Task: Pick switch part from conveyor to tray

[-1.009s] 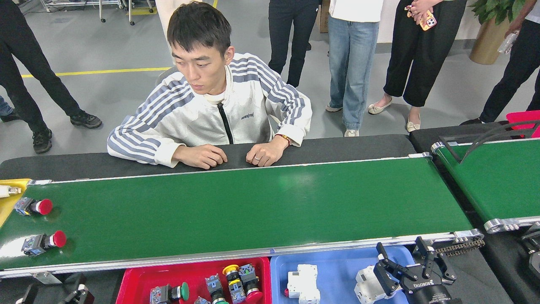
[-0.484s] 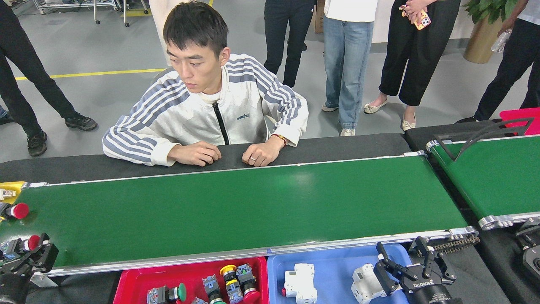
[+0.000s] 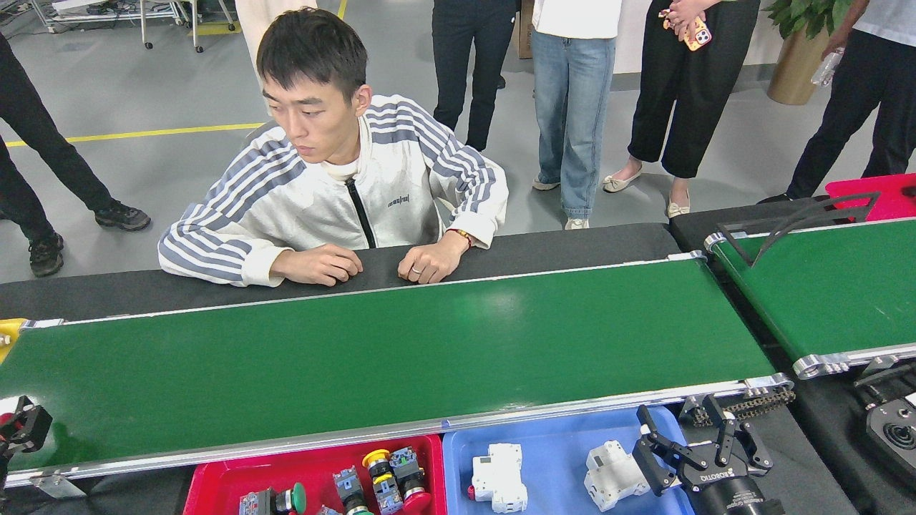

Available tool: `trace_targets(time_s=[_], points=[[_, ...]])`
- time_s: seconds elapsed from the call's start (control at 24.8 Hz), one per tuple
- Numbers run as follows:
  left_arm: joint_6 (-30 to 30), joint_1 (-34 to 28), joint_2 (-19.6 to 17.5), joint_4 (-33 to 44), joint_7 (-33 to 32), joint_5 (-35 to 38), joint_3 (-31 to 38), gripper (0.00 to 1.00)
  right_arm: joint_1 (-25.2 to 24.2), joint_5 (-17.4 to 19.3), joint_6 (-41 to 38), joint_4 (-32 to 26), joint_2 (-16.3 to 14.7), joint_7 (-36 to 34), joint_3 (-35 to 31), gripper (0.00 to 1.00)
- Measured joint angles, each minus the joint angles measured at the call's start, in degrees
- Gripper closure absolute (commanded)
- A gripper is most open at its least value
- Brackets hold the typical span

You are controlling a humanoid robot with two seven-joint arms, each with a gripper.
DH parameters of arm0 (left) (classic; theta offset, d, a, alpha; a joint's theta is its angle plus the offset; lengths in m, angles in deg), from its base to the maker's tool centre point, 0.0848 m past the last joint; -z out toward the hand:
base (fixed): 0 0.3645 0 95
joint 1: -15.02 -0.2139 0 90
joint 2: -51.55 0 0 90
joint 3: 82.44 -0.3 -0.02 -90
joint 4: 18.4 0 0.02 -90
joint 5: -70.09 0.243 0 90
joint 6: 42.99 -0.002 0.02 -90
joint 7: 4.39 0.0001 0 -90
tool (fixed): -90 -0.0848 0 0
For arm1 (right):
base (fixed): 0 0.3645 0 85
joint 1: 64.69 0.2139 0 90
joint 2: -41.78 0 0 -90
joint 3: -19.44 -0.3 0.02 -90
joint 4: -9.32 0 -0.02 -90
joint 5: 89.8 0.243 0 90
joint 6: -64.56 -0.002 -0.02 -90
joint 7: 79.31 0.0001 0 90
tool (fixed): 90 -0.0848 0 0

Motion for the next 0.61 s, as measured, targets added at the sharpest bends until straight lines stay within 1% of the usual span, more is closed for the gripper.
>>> trace_targets(time_s=[0.12, 0.28, 0.32, 0.36, 0.4, 0.48, 0.52, 0.56, 0.61], points=[[-2.0, -0.4, -0.2, 0.3, 0.0, 0.0, -1.2, 0.04, 0.0, 0.0, -0.6, 0.1, 0.0, 0.0, 0.0, 0.00], [-2.9, -0.7, -0.9, 0.1, 0.0, 0.0, -1.5, 0.05, 0.0, 0.1, -0.9, 0.2, 0.0, 0.0, 0.0, 0.00], [-3.3, -0.7, -0.9, -0.3, -0.1, 0.0, -1.5, 0.06, 0.0, 0.1, -0.9, 0.2, 0.0, 0.0, 0.0, 0.00], [-3.9, -0.7, -0.9, -0.8, -0.3, 0.0, -1.7, 0.11, 0.0, 0.1, -1.0, 0.2, 0.0, 0.0, 0.0, 0.00], [-4.5, -0.7, -0.9, -1.3, -0.4, 0.0, -2.0, 0.20, 0.0, 0.1, -1.0, 0.2, 0.0, 0.0, 0.0, 0.00], [-5.5, -0.2, -1.0, -2.2, -0.5, 0.0, -3.0, 0.43, 0.0, 0.1, -1.0, 0.3, 0.0, 0.0, 0.0, 0.00], [-5.7, 0.2, -1.1, -2.7, -0.5, 0.0, -3.4, 0.56, 0.2, 0.1, -1.0, 0.3, 0.0, 0.0, 0.0, 0.00], [-5.8, 0.6, -1.1, -3.3, -0.5, -0.1, -3.6, 0.66, 0.5, 0.1, -1.0, 0.3, 0.0, 0.0, 0.0, 0.00], [-5.9, 0.9, -1.1, -3.8, -0.4, -0.2, -3.6, 0.74, 0.7, 0.1, -1.0, 0.3, 0.0, 0.0, 0.0, 0.00]])
